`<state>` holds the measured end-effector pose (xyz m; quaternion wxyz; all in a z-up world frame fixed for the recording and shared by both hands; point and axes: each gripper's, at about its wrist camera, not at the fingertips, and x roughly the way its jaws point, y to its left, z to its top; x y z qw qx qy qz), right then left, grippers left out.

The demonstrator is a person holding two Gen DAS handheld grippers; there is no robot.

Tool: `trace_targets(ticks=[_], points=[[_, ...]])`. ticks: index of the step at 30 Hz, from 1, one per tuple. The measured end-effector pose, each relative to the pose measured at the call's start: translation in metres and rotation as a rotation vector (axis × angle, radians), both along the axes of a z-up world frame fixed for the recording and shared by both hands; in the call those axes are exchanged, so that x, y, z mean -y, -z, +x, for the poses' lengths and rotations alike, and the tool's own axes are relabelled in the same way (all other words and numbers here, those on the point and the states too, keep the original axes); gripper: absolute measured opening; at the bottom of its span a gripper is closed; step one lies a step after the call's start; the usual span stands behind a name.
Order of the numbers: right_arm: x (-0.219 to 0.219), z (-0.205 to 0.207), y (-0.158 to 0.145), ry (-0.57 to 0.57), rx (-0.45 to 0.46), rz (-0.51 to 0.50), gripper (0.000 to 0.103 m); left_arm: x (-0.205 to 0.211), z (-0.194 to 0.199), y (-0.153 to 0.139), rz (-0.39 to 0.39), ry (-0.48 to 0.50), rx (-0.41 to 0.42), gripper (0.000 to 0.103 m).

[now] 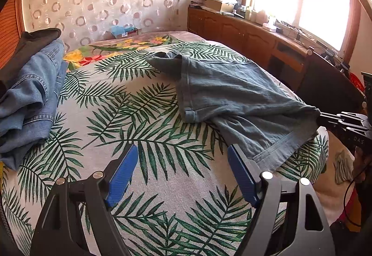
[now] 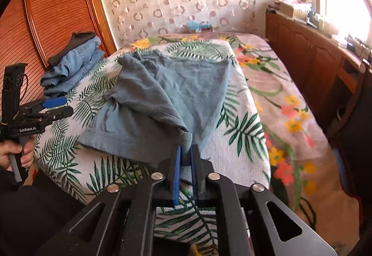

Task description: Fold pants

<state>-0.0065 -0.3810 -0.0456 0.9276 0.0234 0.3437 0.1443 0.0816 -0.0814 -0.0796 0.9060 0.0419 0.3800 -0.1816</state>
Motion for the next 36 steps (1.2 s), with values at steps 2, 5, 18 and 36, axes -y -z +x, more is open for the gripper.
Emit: trace_targets(ticks=[2, 5, 18, 36], points=[[-0.001, -0.001, -0.005, 0.003, 0.023, -0.018, 0.013, -0.002, 0.0, -0.001, -0.004, -0.006, 0.003, 0.08], [-0.003, -0.002, -0.012, 0.014, 0.055, -0.028, 0.024, -0.004, 0.001, -0.002, -0.005, -0.012, 0.006, 0.08], [-0.081, 0.042, -0.015, -0.196, 0.097, 0.009, 0.027, -0.016, 0.007, 0.004, -0.008, -0.042, 0.001, 0.08], [-0.172, 0.132, 0.009, -0.387, 0.006, -0.115, 0.028, -0.046, 0.013, 0.007, -0.015, -0.098, 0.002, 0.08]])
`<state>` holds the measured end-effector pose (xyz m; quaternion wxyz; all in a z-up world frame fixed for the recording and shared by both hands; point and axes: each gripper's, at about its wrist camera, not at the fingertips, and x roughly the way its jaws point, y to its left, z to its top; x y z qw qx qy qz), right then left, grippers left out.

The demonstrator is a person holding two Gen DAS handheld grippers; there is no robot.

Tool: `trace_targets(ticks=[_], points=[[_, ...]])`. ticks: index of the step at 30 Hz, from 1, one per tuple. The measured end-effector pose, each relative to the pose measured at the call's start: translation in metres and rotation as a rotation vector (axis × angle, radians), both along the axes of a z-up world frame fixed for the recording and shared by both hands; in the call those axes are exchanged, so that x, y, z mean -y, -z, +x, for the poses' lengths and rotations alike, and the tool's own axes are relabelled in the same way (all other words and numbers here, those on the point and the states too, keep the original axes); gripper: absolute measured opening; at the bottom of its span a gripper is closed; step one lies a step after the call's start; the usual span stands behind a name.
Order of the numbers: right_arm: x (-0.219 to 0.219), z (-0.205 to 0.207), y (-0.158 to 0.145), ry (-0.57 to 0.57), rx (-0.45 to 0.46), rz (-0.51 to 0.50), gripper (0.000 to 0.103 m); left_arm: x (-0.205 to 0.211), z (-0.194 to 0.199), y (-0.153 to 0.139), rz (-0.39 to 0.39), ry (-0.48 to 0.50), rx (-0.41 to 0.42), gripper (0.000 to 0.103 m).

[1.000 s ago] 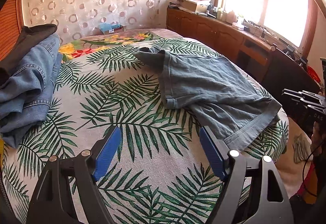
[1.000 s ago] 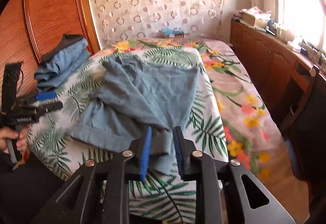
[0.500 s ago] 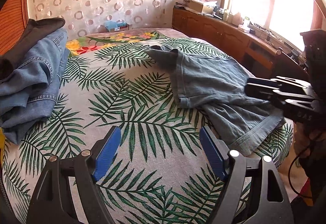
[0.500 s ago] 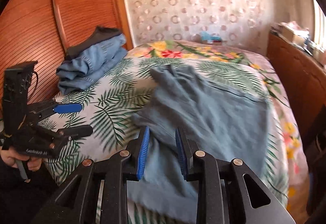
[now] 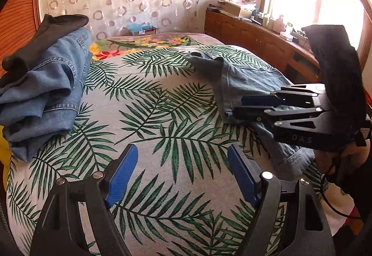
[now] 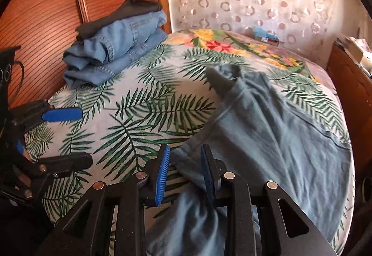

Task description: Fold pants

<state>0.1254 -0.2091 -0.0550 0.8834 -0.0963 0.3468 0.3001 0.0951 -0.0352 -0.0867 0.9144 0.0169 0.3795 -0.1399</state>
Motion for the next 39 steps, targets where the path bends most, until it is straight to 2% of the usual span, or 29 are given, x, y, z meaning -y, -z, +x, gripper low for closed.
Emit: trace_targets(ticks=[7, 8, 9, 12, 19, 27, 33, 39], points=[[-0.022, 0.005, 0.011, -0.029, -0.011, -0.108, 0.028, -0.007, 0.0, 0.001, -0.006, -0.015, -0.002, 0.08], [-0.024, 0.005, 0.012, -0.027, -0.003, -0.118, 0.024, -0.007, 0.0, 0.001, -0.006, -0.015, -0.003, 0.08], [-0.025, 0.004, 0.013, -0.02, 0.01, -0.134, 0.011, -0.008, 0.0, 0.002, -0.006, -0.016, -0.003, 0.08], [-0.025, 0.008, 0.012, -0.018, 0.002, -0.134, 0.003, -0.008, 0.0, 0.002, -0.006, -0.017, -0.003, 0.08], [0.001, 0.008, -0.015, 0.051, 0.065, -0.07, 0.002, -0.006, -0.002, 0.001, -0.004, -0.007, -0.002, 0.08], [0.065, 0.029, -0.052, 0.222, 0.144, -0.046, 0.002, -0.002, -0.003, 0.001, -0.005, 0.004, -0.004, 0.08], [0.094, 0.05, -0.054, 0.332, 0.141, -0.061, 0.002, 0.003, -0.004, 0.001, 0.002, 0.016, -0.002, 0.08], [0.097, 0.072, -0.046, 0.392, 0.128, -0.122, 0.002, 0.005, -0.005, 0.003, 0.005, 0.018, -0.008, 0.08]])
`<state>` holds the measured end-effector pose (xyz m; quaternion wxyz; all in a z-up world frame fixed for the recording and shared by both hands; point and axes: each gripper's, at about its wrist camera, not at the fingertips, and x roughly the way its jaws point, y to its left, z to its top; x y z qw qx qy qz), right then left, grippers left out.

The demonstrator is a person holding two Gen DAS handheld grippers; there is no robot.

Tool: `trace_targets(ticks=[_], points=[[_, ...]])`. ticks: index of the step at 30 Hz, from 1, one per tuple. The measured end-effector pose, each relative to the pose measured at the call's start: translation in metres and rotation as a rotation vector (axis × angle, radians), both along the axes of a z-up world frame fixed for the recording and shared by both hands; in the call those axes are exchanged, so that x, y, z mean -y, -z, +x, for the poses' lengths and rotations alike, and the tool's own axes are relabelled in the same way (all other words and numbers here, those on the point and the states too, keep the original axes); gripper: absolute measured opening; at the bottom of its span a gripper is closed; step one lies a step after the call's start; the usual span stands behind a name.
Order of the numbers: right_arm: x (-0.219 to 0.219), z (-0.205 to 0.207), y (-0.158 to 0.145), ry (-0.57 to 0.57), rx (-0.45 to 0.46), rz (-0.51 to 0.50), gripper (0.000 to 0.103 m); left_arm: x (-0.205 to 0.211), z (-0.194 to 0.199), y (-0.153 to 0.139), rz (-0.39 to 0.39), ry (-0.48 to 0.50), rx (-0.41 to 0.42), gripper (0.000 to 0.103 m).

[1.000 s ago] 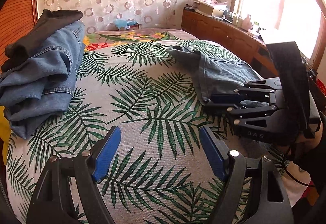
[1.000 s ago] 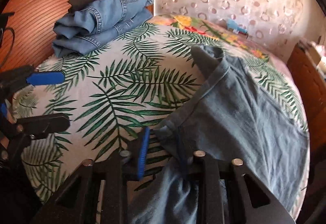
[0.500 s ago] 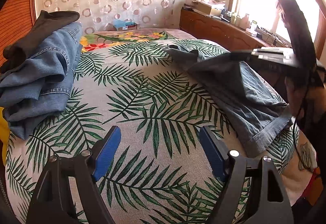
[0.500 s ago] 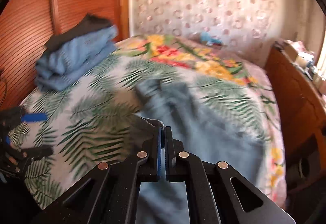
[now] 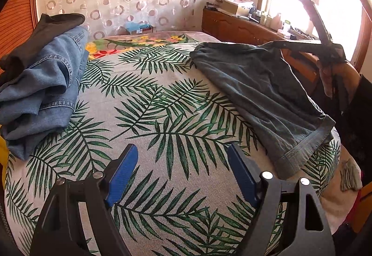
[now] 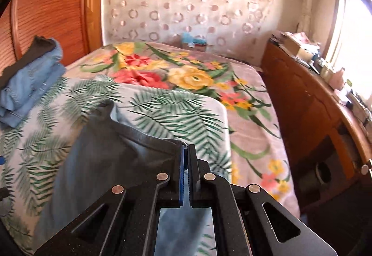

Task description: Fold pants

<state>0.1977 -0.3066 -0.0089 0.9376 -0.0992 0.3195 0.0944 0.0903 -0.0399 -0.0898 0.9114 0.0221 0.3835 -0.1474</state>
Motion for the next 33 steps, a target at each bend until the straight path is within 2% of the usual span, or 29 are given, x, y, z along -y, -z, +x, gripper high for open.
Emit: trace_targets(ticks=[8, 11, 17, 19, 21, 30, 33], points=[[0.009, 0.019, 0.009, 0.074, -0.063, 0.026, 0.002, 0.001, 0.0, 0.0, 0.004, 0.003, -0.001, 0.08], [0.01, 0.016, 0.004, 0.094, -0.064, 0.04, 0.007, 0.002, 0.0, 0.0, 0.006, 0.005, -0.003, 0.08], [0.012, -0.013, 0.002, 0.05, -0.074, 0.1, 0.012, 0.007, -0.002, 0.0, 0.008, 0.013, -0.003, 0.08], [0.014, -0.025, 0.006, 0.031, -0.084, 0.117, 0.023, 0.009, -0.003, 0.0, 0.01, 0.018, -0.003, 0.08], [0.01, -0.038, 0.009, 0.009, -0.09, 0.132, 0.028, 0.01, -0.003, 0.001, 0.013, 0.021, -0.003, 0.08], [0.019, -0.086, 0.025, -0.006, -0.141, 0.168, 0.029, 0.017, -0.005, 0.001, 0.021, 0.04, -0.006, 0.08], [0.022, -0.087, 0.027, -0.027, -0.142, 0.174, 0.029, 0.021, -0.004, 0.002, 0.023, 0.048, -0.008, 0.08]])
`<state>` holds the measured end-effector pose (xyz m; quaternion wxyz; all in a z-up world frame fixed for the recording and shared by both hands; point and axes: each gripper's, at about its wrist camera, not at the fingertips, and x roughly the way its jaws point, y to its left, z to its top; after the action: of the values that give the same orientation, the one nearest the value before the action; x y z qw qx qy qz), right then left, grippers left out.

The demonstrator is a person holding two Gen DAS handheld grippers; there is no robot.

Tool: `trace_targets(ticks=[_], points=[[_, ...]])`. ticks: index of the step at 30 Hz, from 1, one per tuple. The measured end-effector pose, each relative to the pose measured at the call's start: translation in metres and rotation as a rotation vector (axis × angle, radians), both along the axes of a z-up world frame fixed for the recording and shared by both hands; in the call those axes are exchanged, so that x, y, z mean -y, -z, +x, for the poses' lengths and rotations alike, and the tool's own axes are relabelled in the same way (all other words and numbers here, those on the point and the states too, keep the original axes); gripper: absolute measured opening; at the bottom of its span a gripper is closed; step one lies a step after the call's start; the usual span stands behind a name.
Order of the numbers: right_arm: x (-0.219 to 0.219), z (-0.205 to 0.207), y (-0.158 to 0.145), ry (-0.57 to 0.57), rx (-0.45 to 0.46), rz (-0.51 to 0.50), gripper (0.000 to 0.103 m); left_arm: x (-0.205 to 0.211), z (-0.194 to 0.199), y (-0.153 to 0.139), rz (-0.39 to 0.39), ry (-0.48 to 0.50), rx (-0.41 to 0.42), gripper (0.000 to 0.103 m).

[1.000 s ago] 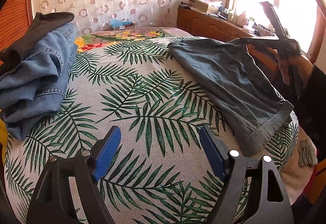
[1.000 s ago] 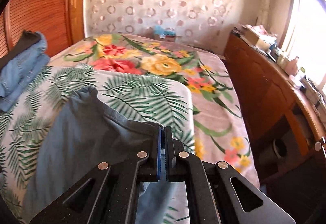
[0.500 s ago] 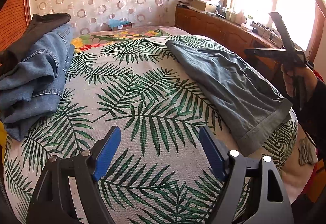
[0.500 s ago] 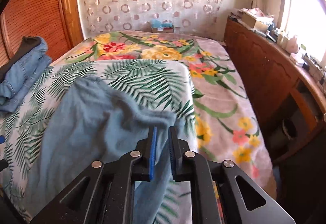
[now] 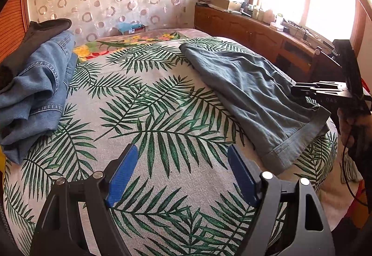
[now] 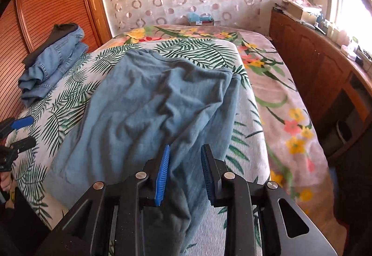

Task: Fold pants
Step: 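Lower the folded shorts with the right tool and open it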

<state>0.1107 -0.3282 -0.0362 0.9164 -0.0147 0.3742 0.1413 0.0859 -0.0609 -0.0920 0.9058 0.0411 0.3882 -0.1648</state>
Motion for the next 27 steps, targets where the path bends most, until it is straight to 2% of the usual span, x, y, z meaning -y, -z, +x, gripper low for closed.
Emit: trace_targets(ticks=[2, 3, 6, 8, 14, 16, 22, 24, 27], points=[[0.004, -0.005, 0.003, 0.0, -0.007, 0.013, 0.008, 0.002, 0.001, 0.001, -0.001, 0.002, -0.005, 0.08], [0.005, -0.006, 0.002, -0.012, -0.008, 0.018, 0.002, 0.003, 0.0, 0.001, 0.001, 0.005, -0.005, 0.08], [0.014, -0.017, -0.006, 0.008, 0.026, 0.02, 0.002, 0.003, -0.001, 0.0, 0.01, 0.007, 0.0, 0.08], [0.024, -0.023, -0.01, 0.018, 0.027, 0.045, 0.002, 0.003, -0.001, 0.0, 0.004, 0.006, -0.001, 0.08], [0.03, -0.025, -0.011, 0.025, 0.019, 0.021, 0.003, 0.013, 0.005, -0.002, 0.005, 0.031, 0.002, 0.08], [0.033, -0.022, -0.018, 0.04, 0.036, 0.018, 0.008, 0.021, 0.009, -0.005, 0.006, 0.05, 0.01, 0.08], [0.037, 0.011, -0.028, 0.041, 0.084, 0.026, 0.023, 0.051, 0.025, -0.011, 0.009, 0.095, 0.034, 0.08], [0.038, 0.029, -0.025, 0.044, 0.084, 0.017, 0.023, 0.058, 0.031, -0.014, -0.013, 0.107, 0.052, 0.08], [0.039, 0.056, -0.02, 0.053, 0.069, 0.018, 0.023, 0.069, 0.04, -0.014, 0.003, 0.109, 0.068, 0.08]])
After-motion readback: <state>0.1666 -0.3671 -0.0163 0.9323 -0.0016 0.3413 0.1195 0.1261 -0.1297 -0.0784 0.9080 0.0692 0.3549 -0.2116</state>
